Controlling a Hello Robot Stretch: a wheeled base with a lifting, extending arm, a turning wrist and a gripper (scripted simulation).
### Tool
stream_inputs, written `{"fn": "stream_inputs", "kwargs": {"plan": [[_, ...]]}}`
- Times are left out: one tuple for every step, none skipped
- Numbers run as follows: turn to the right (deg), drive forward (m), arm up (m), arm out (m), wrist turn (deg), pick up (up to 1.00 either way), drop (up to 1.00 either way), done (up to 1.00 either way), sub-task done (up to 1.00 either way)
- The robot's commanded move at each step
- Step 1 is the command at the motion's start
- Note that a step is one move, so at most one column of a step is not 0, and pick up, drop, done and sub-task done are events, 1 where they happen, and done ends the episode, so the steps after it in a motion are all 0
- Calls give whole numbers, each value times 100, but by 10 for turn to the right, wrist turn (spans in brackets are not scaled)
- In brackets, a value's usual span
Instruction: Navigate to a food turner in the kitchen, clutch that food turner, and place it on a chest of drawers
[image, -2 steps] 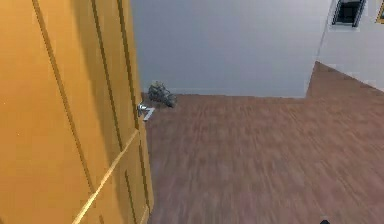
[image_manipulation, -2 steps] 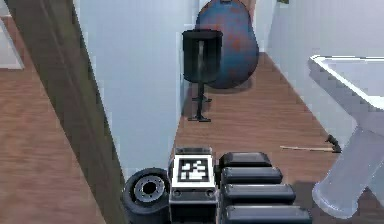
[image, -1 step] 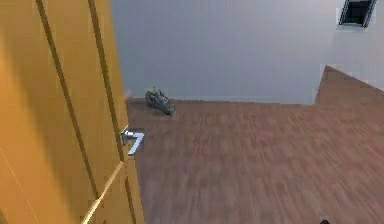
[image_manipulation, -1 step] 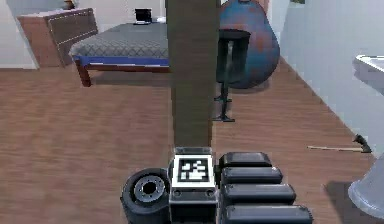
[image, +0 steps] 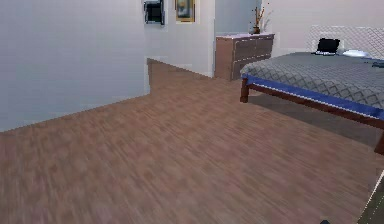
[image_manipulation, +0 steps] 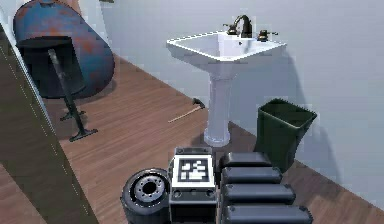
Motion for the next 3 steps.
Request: {"fn": "stream_inputs", "kwargs": {"plan": [[30,0,0,0,0,0,0,0,0],[0,45,0,0,0,0,0,0,0],[30,0,0,0,0,0,0,0,0]]}}
